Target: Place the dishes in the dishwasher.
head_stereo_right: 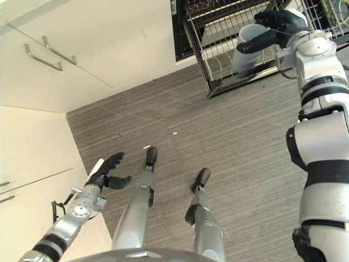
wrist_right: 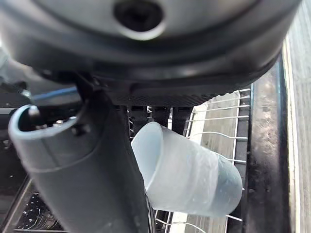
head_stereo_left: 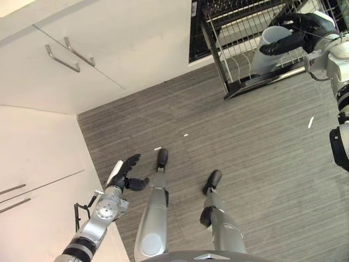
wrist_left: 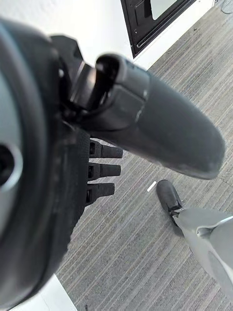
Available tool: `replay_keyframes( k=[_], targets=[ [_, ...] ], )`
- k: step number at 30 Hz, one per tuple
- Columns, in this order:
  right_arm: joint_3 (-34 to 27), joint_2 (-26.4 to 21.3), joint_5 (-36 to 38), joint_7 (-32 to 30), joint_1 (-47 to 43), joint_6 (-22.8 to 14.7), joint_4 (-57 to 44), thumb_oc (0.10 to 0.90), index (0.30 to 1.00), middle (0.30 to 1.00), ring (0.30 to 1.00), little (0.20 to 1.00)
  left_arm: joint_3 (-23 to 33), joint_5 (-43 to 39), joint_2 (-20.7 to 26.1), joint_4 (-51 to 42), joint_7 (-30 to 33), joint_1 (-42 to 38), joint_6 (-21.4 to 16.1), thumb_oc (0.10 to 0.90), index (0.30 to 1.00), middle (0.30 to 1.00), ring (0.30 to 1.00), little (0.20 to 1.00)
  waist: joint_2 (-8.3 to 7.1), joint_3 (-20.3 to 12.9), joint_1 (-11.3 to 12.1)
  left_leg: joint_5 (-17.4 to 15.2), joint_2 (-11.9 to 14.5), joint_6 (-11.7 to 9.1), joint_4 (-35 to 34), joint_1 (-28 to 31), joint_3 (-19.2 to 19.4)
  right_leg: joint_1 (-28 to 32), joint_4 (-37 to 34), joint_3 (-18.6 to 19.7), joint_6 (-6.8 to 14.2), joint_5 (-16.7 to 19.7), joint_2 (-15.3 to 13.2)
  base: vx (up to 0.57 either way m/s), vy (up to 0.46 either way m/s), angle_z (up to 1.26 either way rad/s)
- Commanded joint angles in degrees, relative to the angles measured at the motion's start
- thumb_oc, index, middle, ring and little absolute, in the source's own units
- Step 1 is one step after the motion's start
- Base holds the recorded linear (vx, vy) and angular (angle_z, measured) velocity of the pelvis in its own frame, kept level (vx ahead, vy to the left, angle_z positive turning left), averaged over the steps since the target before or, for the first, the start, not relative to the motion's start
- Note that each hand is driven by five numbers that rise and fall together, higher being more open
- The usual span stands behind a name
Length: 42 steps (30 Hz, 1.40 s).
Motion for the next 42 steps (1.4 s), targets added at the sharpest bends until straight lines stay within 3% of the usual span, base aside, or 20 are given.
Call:
replay_keyframes(
  k=[1,3,10,15,16,17,20,22,23,25,26,27,31,34,36,37,38,39,42],
  targets=[
    [1.9,-1.0,0.7,-2.1,-2.6,-3.9,-2.1,0.800,0.900,0.900,0.900,0.900,-1.8,0.5,3.9,2.0,0.4,4.7,-0.9,0.800,0.900,0.900,0.900,0.900,-4.62,-3.5,0.0,-3.7,-0.7,-8.0,-2.0,5.7,1.2,4.9,0.7,2.6,8.1,-4.6,-4.7,0.06,0.001,0.01],
    [1.1,0.2,1.0,-2.1,-1.3,-3.7,-4.5,0.800,0.900,0.900,0.900,0.900,-1.5,1.2,3.5,3.9,0.2,5.3,-0.6,0.800,0.900,0.900,0.900,0.900,-5.46,-4.8,-0.4,-4.8,-0.5,-7.7,-2.0,9.7,2.1,8.4,0.7,2.5,7.9,-5.3,-5.1,0.09,0.009,0.00],
    [-1.5,2.7,0.7,-1.6,4.0,-3.6,-10.7,0.800,0.900,0.900,0.900,0.900,-0.6,3.5,1.8,10.0,0.3,7.3,-0.3,0.800,0.900,0.900,0.900,0.900,-6.26,-7.8,-1.5,-6.8,-0.7,-6.2,-2.0,19.5,5.3,16.2,0.7,3.0,7.5,-6.9,-5.8,0.05,0.032,-0.13],
    [-2.7,3.4,-0.1,-1.3,6.1,-4.3,-10.0,0.800,0.900,0.900,0.900,0.900,-0.1,3.9,0.7,12.5,1.0,8.0,-0.9,0.800,0.900,0.900,0.900,0.900,-6.19,-8.8,-1.5,-7.2,-0.5,-5.9,-2.0,22.0,6.1,18.1,0.7,3.5,7.4,-7.2,-5.8,0.01,-0.008,-0.16],
    [-3.3,3.2,-0.5,-1.9,7.1,-5.0,-10.3,0.800,0.900,0.900,0.900,0.900,0.1,3.7,-0.1,13.5,1.0,8.4,-1.2,0.800,0.900,0.900,0.900,0.900,-5.78,-9.3,-1.7,-7.1,-0.4,-6.0,-2.0,23.0,6.5,19.1,0.7,3.3,7.3,-7.4,-5.8,0.05,-0.015,0.00],
    [-5.6,4.4,-0.2,-4.4,10.5,-6.8,-14.8,0.800,0.900,0.900,0.900,0.900,-0.3,4.1,-2.9,16.0,2.2,3.5,1.2,0.800,0.900,0.900,0.900,0.900,-5.01,-9.9,-3.2,-7.7,-0.1,-6.1,-2.0,24.6,6.9,20.4,0.7,3.5,7.2,-8.0,-5.5,0.05,-0.015,0.00],
    [-7.9,4.2,1.1,-6.6,12.3,-8.8,-17.2,0.800,0.900,0.900,0.900,0.900,-0.6,5.3,-3.4,17.9,1.8,1.0,1.7,0.800,0.900,0.900,0.900,0.900,-4.23,-10.1,-3.8,-7.9,0.0,-6.0,-2.0,25.3,7.2,20.9,0.7,3.6,7.2,-8.1,-5.4,-0.01,0.005,0.05],
    [-15.4,2.2,3.8,-10.4,24.9,-11.8,-37.0,0.800,0.900,0.900,0.900,0.900,3.5,5.5,-3.1,16.4,2.1,4.9,2.1,0.800,0.900,0.900,0.900,0.900,-2.17,-10.9,-5.0,-7.8,0.3,-6.0,-2.0,27.1,8.0,22.7,0.7,3.6,6.8,-8.3,-5.3,-0.04,0.011,-0.05],
    [-21.8,6.9,5.2,-13.7,39.1,-12.5,-54.5,0.800,0.900,0.900,0.900,0.900,5.2,5.1,-3.7,15.5,1.9,6.7,3.5,0.800,0.900,0.900,0.900,0.900,-0.84,-10.9,-6.0,-8.2,0.8,-6.3,-2.0,29.2,8.7,25.0,0.7,3.4,6.5,-9.2,-5.0,-0.03,-0.016,-0.08],
    [-25.2,10.2,5.8,-14.1,49.6,-12.2,-67.6,0.800,0.900,0.900,0.900,0.900,6.1,4.3,-4.5,17.0,1.0,7.3,4.7,0.800,0.900,0.900,0.900,0.900,0.20,-11.2,-6.3,-7.6,1.3,-6.8,-2.0,30.0,8.9,26.3,0.7,2.5,6.1,-9.6,-4.9,-0.03,-0.034,-0.12],
    [-25.5,10.3,5.7,-14.3,50.4,-11.8,-68.4,0.800,0.900,0.900,0.900,0.900,5.9,4.3,-4.4,17.1,1.0,7.4,4.6,0.800,0.900,0.900,0.900,0.900,0.16,-11.2,-6.2,-7.6,1.4,-6.9,-2.0,30.2,8.9,26.5,0.7,2.4,6.1,-9.6,-4.8,0.00,-0.074,-0.19],
    [-26.7,14.0,4.3,-15.5,59.5,-13.5,-79.1,0.800,0.900,0.900,0.900,0.900,7.2,3.8,-6.6,22.7,0.9,6.3,5.6,0.800,0.900,0.900,0.900,0.900,1.59,-11.5,-7.3,-7.3,1.9,-7.3,-2.0,31.9,9.4,28.2,0.7,2.0,5.7,-10.2,-4.5,0.02,-0.079,-0.28],
    [-26.4,18.4,4.1,-14.7,68.6,-14.7,-89.0,0.800,0.900,0.900,0.900,0.900,6.9,5.2,-8.5,30.0,0.6,4.8,5.7,0.800,0.900,0.900,0.900,0.900,4.01,-11.7,-8.9,-6.1,3.5,-8.0,-2.0,35.8,10.4,31.3,0.7,2.5,4.5,-11.9,-2.9,0.04,-0.109,-0.05],
    [-25.5,18.0,4.0,-14.2,68.6,-15.3,-91.7,0.800,0.900,0.900,0.900,0.900,8.0,4.8,-9.0,33.2,1.6,4.4,5.6,0.800,0.900,0.900,0.900,0.900,5.49,-11.2,-9.5,-3.4,5.0,-8.9,-1.6,38.0,11.3,32.9,0.7,2.7,3.7,-12.7,-1.6,0.01,-0.107,-0.07],
    [-23.2,18.9,5.7,-13.7,66.3,-15.5,-92.3,0.800,0.900,0.900,0.900,0.900,9.6,3.4,-9.4,34.9,2.3,4.8,5.4,0.800,0.900,0.900,0.900,0.900,5.79,-10.0,-9.5,-3.9,4.8,-8.3,3.3,38.5,11.5,33.6,0.7,3.6,3.2,-12.6,-1.7,-0.02,-0.157,0.00],
    [-21.7,18.8,6.1,-13.5,64.2,-15.3,-91.9,0.800,0.900,0.900,0.900,0.900,10.7,2.2,-9.8,34.9,2.9,5.5,5.2,0.800,0.900,0.900,0.900,0.900,5.60,-8.9,-8.9,-4.0,4.0,-8.0,9.6,36.7,10.9,33.8,0.7,4.1,2.8,-12.4,-2.2,-0.04,-0.118,-0.28],
    [-21.6,18.9,6.1,-13.5,64.1,-15.3,-91.8,0.800,0.900,0.900,0.900,0.900,10.8,2.2,-9.8,34.9,2.9,5.5,5.2,0.800,0.900,0.900,0.900,0.900,5.66,-8.8,-9.1,-4.4,4.0,-8.0,10.3,36.4,10.7,33.8,0.7,4.0,2.8,-12.4,-2.2,-0.11,-0.241,-0.76],
    [-19.0,16.9,5.2,-13.5,60.7,-14.8,-92.7,0.800,0.900,0.900,0.900,0.900,14.3,-2.2,-8.8,34.1,4.0,5.3,4.3,0.800,0.900,0.900,0.900,0.900,4.21,-5.4,-7.0,-2.2,-0.4,-8.8,23.9,28.0,6.5,34.3,0.7,4.8,2.5,-11.8,-4.5,-0.09,-0.173,-0.67],
    [-18.5,16.3,4.9,-13.4,60.1,-14.8,-92.6,0.800,0.900,0.900,0.900,0.900,15.6,-3.5,-7.9,33.7,4.4,5.1,3.9,0.800,0.900,0.900,0.900,0.900,3.33,-4.9,-6.5,-2.1,-1.7,-8.8,28.1,24.9,6.2,34.4,0.7,4.7,2.1,-12.2,-5.1,-0.01,-0.160,-0.17]
  ],
)
